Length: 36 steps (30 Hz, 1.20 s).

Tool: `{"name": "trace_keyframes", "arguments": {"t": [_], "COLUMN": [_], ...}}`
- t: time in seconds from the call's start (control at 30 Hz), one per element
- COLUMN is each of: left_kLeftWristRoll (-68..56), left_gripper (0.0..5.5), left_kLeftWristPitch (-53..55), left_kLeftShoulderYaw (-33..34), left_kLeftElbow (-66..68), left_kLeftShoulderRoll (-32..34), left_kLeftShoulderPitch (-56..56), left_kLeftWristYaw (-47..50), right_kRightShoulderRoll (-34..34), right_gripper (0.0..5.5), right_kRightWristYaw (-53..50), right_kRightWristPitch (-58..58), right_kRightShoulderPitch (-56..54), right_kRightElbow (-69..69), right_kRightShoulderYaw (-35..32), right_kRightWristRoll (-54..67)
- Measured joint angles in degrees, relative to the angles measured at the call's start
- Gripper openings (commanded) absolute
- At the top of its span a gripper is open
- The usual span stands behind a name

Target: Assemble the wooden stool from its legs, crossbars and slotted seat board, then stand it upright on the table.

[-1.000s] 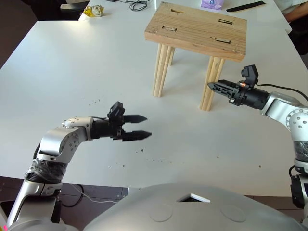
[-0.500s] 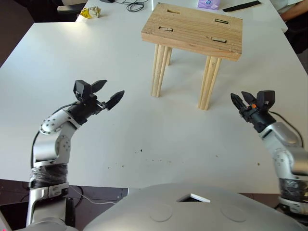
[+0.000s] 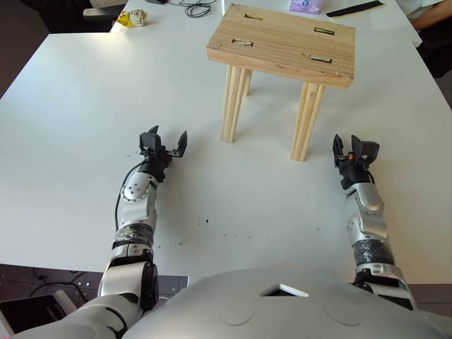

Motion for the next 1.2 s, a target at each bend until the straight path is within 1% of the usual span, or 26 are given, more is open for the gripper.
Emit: {"name": "trace_keyframes", "arguments": {"t": [0.17, 0.2, 0.27, 0.3, 0.5, 0.63, 0.93, 1.2], "left_kLeftWristRoll": [2.9, 2.9, 2.9, 2.9, 3.0, 4.5, 6.6, 6.8], "left_gripper": [4.62, 4.42, 4.22, 3.98, 3.95, 3.95, 3.95, 3.95], "left_kLeftWristPitch": [-5.9, -6.8, -8.1, -8.3, -10.3, -11.6, -12.6, -13.0], "left_kLeftShoulderYaw": [-1.8, -1.7, -1.4, -1.2, 0.1, -0.1, -0.4, -0.4], "left_kLeftElbow": [5.7, 7.3, 9.7, 10.8, 16.4, 18.9, 21.9, 23.4], "left_kLeftShoulderRoll": [-3.7, -4.6, -5.1, -5.2, -5.5, -5.4, -5.4, -5.2], "left_kLeftShoulderPitch": [-3.1, -4.0, -5.5, -6.2, -9.4, -10.9, -12.7, -13.7], "left_kLeftWristYaw": [4.3, 5.4, 6.6, 7.1, 10.0, 14.6, 19.7, 19.9], "right_kRightShoulderRoll": [1.0, 1.2, 1.5, 1.6, 1.7, 1.6, 1.5, 2.2], "right_gripper": [2.28, 2.27, 2.27, 2.27, 2.27, 2.27, 2.27, 2.27], "right_kRightWristYaw": [-2.4, -3.3, -4.6, -5.2, -8.1, -9.0, -11.6, -13.1], "right_kRightWristPitch": [-6.6, -7.9, -9.8, -10.6, -14.1, -15.4, -16.0, -16.6], "right_kRightShoulderPitch": [-6.9, -8.7, -10.8, -11.5, -16.0, -17.9, -19.9, -21.2], "right_kRightElbow": [11.3, 14.0, 17.5, 18.8, 26.8, 29.8, 32.5, 34.9], "right_kRightShoulderYaw": [-0.1, 0.0, 0.2, 0.2, 0.0, 0.0, 0.3, 0.7], "right_kRightWristRoll": [-2.5, -3.4, -4.2, -4.5, -6.3, -6.7, -8.6, -9.0]}}
